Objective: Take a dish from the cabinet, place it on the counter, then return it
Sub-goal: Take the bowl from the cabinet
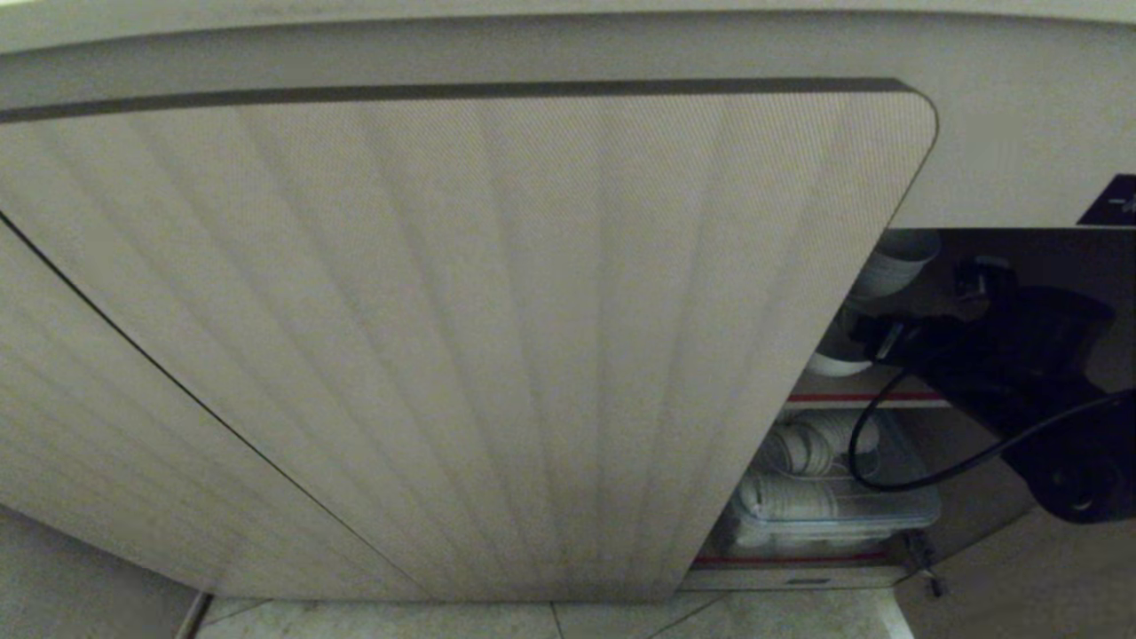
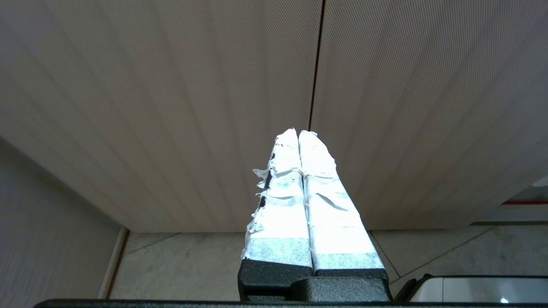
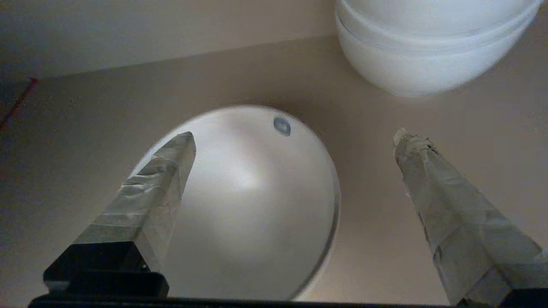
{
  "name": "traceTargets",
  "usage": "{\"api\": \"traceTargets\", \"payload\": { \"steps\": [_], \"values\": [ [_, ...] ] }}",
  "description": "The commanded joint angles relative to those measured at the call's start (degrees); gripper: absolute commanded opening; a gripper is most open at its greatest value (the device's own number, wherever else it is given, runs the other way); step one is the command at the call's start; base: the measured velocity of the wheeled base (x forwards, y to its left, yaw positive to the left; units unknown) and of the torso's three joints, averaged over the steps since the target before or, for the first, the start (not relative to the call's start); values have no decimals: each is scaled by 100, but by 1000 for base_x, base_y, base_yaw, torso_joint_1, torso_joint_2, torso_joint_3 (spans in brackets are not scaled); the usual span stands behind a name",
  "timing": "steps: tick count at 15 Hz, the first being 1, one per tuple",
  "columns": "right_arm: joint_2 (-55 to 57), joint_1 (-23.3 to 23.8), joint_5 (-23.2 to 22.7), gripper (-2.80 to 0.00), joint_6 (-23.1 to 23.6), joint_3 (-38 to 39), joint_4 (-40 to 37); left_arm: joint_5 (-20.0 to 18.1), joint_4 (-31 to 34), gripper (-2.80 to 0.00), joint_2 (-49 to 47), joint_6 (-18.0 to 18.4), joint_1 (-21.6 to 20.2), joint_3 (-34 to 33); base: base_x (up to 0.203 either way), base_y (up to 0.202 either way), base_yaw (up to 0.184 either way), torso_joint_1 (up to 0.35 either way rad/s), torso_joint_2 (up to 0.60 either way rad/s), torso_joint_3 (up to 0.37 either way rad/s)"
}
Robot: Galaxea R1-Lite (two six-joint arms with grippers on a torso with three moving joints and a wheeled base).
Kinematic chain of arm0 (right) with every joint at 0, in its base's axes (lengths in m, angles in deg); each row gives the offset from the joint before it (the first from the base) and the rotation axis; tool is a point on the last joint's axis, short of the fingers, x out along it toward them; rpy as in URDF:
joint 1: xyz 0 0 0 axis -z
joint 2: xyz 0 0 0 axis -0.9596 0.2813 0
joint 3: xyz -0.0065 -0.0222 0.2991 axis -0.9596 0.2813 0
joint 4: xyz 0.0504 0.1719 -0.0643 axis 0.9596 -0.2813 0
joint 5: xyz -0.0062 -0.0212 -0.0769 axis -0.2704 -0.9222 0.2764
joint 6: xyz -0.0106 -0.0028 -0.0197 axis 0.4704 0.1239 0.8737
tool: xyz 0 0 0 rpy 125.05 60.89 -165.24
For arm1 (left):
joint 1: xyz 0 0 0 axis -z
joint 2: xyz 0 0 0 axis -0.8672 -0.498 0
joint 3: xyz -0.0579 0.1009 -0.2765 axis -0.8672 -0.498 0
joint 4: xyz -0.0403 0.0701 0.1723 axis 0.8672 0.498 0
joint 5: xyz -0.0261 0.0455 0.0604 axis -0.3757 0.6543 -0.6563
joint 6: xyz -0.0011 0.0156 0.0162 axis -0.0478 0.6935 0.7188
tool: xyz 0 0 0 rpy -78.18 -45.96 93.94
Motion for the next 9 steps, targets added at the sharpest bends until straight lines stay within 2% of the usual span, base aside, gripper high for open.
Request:
{"api": "traceTargets", "payload": {
  "steps": [1, 9],
  "values": [
    [34, -5, -7, 0, -10, -60, 12, 0, -1, -280, 2, -1, 0, 0, 0, 0, 0, 0, 0, 0],
    [29, -18, -7, 0, -6, -420, -729, 0, -1, -280, 2, -1, 0, 0, 0, 0, 0, 0, 0, 0]
  ]
}}
